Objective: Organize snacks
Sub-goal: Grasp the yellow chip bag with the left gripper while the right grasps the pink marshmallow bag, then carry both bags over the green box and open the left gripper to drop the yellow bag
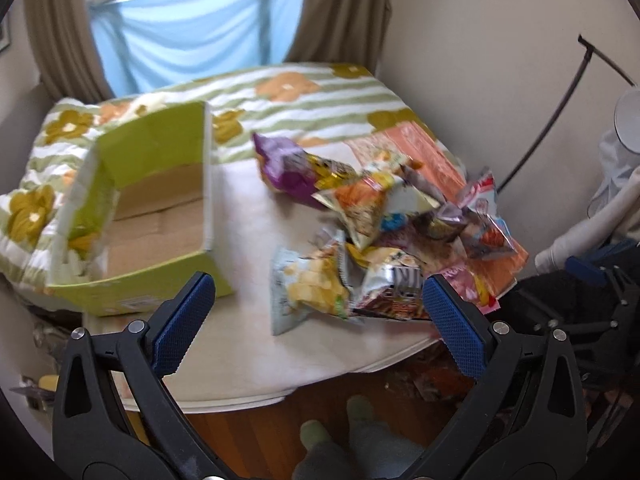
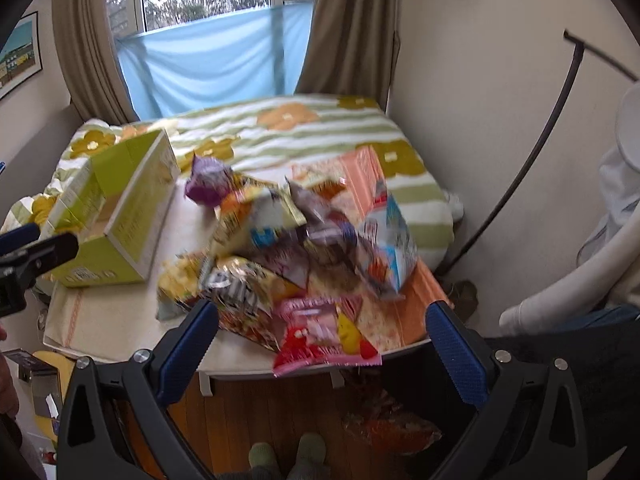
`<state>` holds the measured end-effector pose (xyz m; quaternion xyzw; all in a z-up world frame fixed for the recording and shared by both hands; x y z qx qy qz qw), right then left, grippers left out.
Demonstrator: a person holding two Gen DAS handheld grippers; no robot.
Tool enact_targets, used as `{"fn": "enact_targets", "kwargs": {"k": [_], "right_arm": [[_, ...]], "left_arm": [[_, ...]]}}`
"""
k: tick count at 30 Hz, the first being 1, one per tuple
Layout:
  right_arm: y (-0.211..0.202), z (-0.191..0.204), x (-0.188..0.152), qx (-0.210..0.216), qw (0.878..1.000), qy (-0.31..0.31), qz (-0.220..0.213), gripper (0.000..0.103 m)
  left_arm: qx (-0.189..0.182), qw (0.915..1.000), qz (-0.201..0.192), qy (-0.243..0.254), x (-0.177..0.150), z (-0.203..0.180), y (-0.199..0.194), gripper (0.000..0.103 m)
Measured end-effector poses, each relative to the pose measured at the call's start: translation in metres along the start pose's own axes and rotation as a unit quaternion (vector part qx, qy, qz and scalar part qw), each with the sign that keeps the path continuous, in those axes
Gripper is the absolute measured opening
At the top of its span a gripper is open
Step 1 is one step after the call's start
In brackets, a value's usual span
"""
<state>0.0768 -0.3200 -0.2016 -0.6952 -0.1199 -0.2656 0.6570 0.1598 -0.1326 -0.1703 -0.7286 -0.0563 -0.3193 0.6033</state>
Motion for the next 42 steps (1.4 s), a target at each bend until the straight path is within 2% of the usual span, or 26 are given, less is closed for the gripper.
{"fn": "enact_targets", "kwargs": {"k": [8,16,19,23,25,26,31,32,33,36,42], "right_arm": [[0.072,-0.015,-0.017,0.044,0.995,-0.030,0.088,0.103],[0.126,-0.013,-0.025,0.098,0.984,-0.047,0.138,0.103],[0.132,-0.009,-0.023,0.130,0.980,-0.048,0.143,0.103],[0.137,-0.006,-0.021,0.150,0.976,-0.057,0.149,0.103],[0.140,-0.005,-0.019,0.155,0.974,-0.059,0.154,0.103],[0.145,-0.003,-0.017,0.158,0.973,-0.060,0.157,0.103],[0.154,-0.001,-0.016,0.169,0.970,-0.049,0.167,0.103],[0.156,-0.003,-0.015,0.171,0.970,-0.047,0.168,0.101],[0.156,-0.006,-0.016,0.173,0.969,-0.045,0.170,0.094],[0.157,-0.010,-0.016,0.186,0.966,-0.036,0.175,0.081],[0.141,-0.013,-0.016,0.182,0.970,-0.032,0.161,0.074]], "left_arm": [[-0.012,0.9966,0.081,0.005,-0.003,-0.053,0.090,0.103],[0.006,0.9900,0.141,0.001,-0.013,-0.071,0.147,0.101],[0.011,0.9876,0.156,-0.004,-0.014,-0.072,0.158,0.096],[0.012,0.9842,0.176,-0.008,-0.019,-0.075,0.173,0.087],[0.007,0.9826,0.185,-0.012,-0.023,-0.076,0.178,0.076],[0.008,0.9814,0.191,-0.013,-0.025,-0.077,0.182,0.075],[0.011,0.9816,0.190,-0.008,-0.031,-0.078,0.186,0.067],[0.013,0.9818,0.189,-0.005,-0.031,-0.078,0.186,0.066],[0.015,0.9820,0.188,-0.004,-0.031,-0.078,0.184,0.065],[0.019,0.9830,0.182,0.001,-0.031,-0.077,0.179,0.064],[0.020,0.9862,0.164,0.005,-0.032,-0.078,0.155,0.064]]}}
Point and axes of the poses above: each gripper's, at about its wrist camera, not at the fingertips, and y roughly the way its jaws point, z to its left, x to its top, the point moved 6 cm from there along y, roughly the way its jaws point, and after that the axes turned 5 degrees about z, right-handed, at the moved point
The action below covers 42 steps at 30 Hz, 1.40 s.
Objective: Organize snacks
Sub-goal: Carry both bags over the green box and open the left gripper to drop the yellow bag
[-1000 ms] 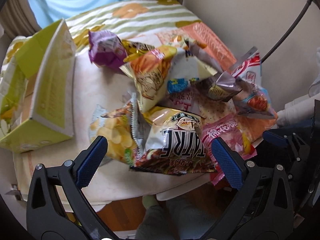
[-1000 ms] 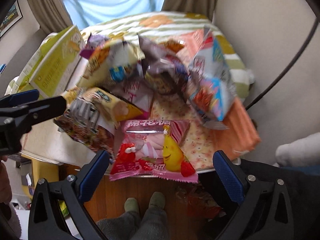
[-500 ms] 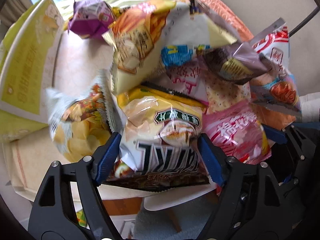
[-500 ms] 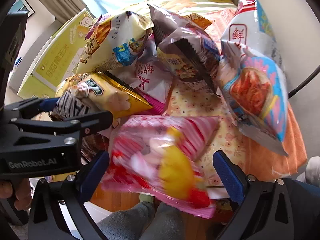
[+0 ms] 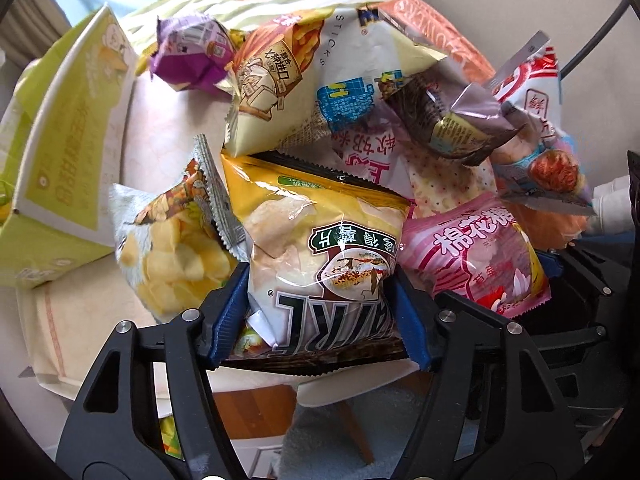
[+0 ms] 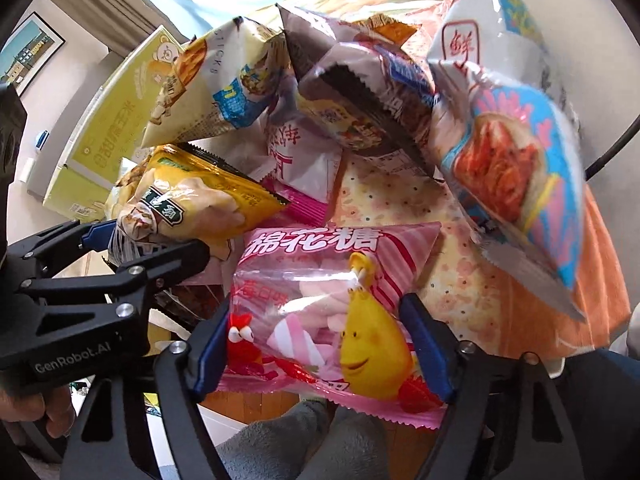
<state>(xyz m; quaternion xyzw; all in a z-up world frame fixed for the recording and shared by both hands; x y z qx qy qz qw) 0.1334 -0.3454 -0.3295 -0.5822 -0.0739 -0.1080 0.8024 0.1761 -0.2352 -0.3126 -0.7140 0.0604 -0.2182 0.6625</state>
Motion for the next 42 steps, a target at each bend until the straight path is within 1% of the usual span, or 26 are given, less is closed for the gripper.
{"fn": "enact_targets", "kwargs": {"k": [9,14,15,18,25,28,33,37,42], "right_arm": [[-0.037,0.016,0.002,-0.019,0.999,-0.018,-0.036,0.073],[-0.063,0.028,0.008,-0.027,0.997,-0.031,-0.057,0.073],[-0.069,0.028,0.004,-0.029,0.997,-0.035,-0.062,0.073],[-0.084,0.035,0.008,-0.029,0.995,-0.047,-0.077,0.073],[-0.108,0.066,0.033,-0.025,0.989,-0.089,-0.114,0.073],[-0.112,0.081,0.044,-0.022,0.986,-0.107,-0.126,0.073],[-0.119,0.127,0.070,-0.017,0.979,-0.137,-0.147,0.073],[-0.113,0.162,0.091,-0.014,0.975,-0.151,-0.160,0.073],[-0.093,0.219,0.124,-0.009,0.973,-0.158,-0.166,0.073]], "left_arm": [[-0.002,0.9996,-0.030,-0.004,-0.004,0.006,-0.037,0.063],[0.002,0.9985,-0.053,-0.013,-0.006,0.016,-0.063,0.063],[0.005,0.9981,-0.059,-0.018,-0.006,0.020,-0.069,0.063],[0.010,0.9966,-0.076,-0.031,-0.006,0.028,-0.085,0.063],[0.020,0.9894,-0.122,-0.076,-0.009,0.067,-0.127,0.063],[0.027,0.9849,-0.142,-0.096,-0.004,0.095,-0.144,0.063],[0.041,0.9776,-0.164,-0.126,0.006,0.155,-0.161,0.063],[0.047,0.9748,-0.167,-0.141,0.015,0.210,-0.164,0.063],[0.052,0.9742,-0.159,-0.152,0.020,0.279,-0.159,0.063]]}}
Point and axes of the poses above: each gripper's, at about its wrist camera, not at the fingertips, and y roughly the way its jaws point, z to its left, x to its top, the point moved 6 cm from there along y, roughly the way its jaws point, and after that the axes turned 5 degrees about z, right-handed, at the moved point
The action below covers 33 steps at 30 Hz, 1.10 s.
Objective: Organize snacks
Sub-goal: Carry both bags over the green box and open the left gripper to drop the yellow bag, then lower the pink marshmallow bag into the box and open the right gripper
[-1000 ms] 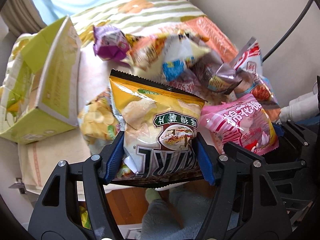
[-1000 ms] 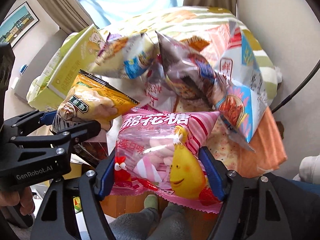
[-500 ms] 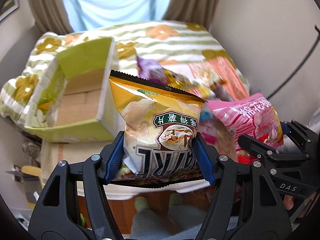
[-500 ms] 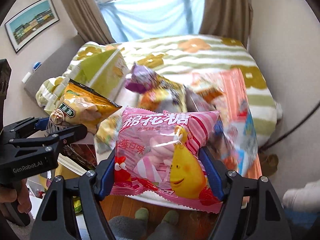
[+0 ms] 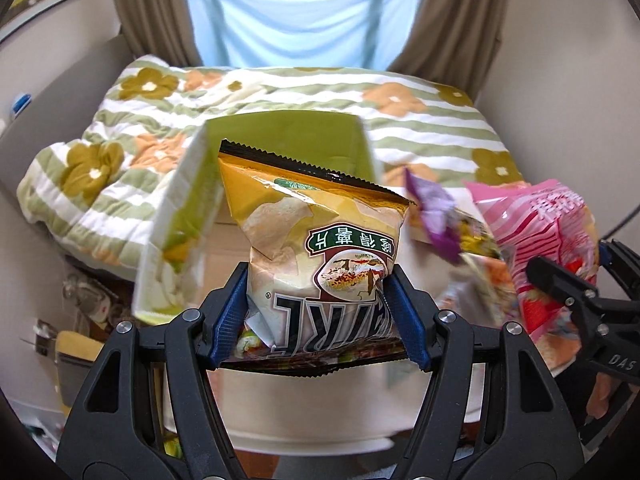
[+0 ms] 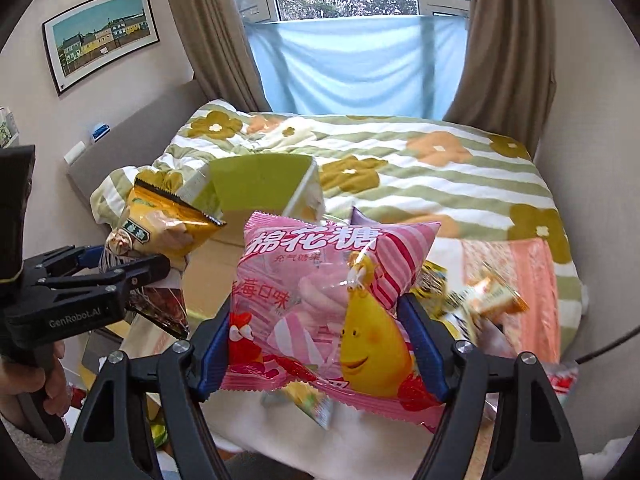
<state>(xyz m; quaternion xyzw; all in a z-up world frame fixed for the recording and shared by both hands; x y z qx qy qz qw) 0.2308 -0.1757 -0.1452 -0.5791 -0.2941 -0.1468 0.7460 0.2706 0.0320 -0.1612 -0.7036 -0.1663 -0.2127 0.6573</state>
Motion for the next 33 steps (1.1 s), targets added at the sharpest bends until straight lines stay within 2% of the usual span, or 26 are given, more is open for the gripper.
{"fn": "enact_targets", "kwargs": {"k": [9,16,19,21,22,33], "right_arm": [[0.054,0.067,0.037,0.003,1.000,0.004,0.017,0.073],[0.086,0.089,0.043,-0.014,0.999,0.028,0.042,0.073],[0.093,0.094,0.045,-0.024,0.998,0.037,0.048,0.073],[0.098,0.095,0.046,-0.029,0.997,0.043,0.052,0.073],[0.101,0.096,0.046,-0.031,0.997,0.044,0.054,0.073],[0.134,0.109,0.049,-0.021,0.997,-0.004,0.074,0.073]], "left_arm": [[0.006,0.9985,0.050,0.021,0.018,0.086,0.058,0.063],[-0.004,0.9937,0.080,0.078,0.017,0.099,0.096,0.064],[-0.007,0.9921,0.081,0.096,0.016,0.092,0.102,0.070],[-0.004,0.9909,0.086,0.104,0.015,0.092,0.106,0.092],[-0.001,0.9907,0.086,0.106,0.015,0.093,0.107,0.096],[0.021,0.9933,0.081,0.079,0.006,0.116,0.098,0.097]]}}
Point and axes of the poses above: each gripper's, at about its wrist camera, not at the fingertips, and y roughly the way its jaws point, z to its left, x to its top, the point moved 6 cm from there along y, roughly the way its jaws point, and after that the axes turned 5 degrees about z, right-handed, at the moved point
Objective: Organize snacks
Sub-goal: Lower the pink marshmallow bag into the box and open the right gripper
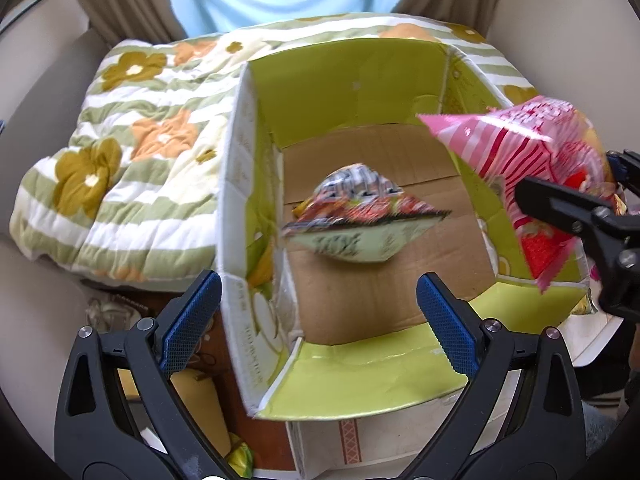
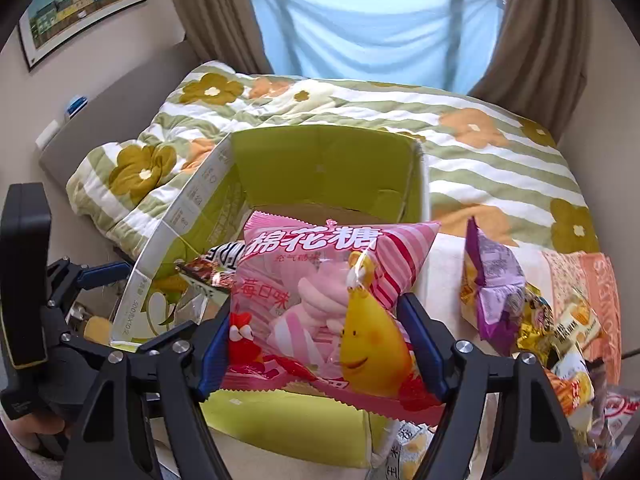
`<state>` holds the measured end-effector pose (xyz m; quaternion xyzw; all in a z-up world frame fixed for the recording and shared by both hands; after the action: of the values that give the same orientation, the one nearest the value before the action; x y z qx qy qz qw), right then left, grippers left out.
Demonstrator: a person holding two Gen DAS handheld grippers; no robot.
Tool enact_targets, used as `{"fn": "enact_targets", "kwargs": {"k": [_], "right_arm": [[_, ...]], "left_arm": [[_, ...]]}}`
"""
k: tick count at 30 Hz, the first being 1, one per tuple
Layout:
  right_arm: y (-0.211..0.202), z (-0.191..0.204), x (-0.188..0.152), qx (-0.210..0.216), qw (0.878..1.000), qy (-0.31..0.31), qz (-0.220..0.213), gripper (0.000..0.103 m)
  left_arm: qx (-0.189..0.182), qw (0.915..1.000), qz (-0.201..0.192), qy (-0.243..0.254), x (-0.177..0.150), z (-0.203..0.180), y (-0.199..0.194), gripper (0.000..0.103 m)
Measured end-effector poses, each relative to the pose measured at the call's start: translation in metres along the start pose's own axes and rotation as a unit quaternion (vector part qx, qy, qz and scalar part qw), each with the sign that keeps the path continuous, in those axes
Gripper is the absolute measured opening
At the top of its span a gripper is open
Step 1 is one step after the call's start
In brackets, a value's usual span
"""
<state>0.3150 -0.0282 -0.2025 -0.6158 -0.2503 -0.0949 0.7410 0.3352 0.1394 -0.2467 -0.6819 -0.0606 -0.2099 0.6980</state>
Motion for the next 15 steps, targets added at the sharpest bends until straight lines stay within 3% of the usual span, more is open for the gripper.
{"fn": "enact_targets", "kwargs": {"k": [8,10,11,12,15], "right_arm": [[0.021,0.007,0.003,0.018,0.999,-0.020,0.025,0.074],[0.020,0.006,0.001,0.023,0.999,-0.017,0.020,0.081],[0.019,0.006,0.000,0.030,0.999,-0.014,0.014,0.096],[0.017,0.006,-0.002,0.041,0.999,-0.013,0.009,0.103],[0.016,0.007,-0.007,0.048,0.999,-0.010,0.004,0.103]], "left_arm": [[0.012,0.9995,-0.004,-0.030,0.000,0.014,-0.004,0.098],[0.015,0.9993,-0.002,-0.035,-0.001,0.016,-0.004,0.097],[0.016,0.9992,-0.001,-0.038,-0.002,0.017,-0.004,0.097],[0.017,0.9991,0.000,-0.039,-0.003,0.018,-0.004,0.097],[0.020,0.9989,0.003,-0.042,-0.006,0.017,-0.003,0.097]]}}
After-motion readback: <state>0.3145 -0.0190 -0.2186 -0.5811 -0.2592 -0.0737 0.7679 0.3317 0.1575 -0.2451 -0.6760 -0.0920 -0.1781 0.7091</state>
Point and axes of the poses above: each gripper's, at about its wrist camera, not at the fingertips, and y roughly the way its jaws point, z to its left, x to its top, the point moved 6 cm from there along y, roughly the way its jaws point, and after that the axes turned 5 degrees about z, right-handed, at the moved point
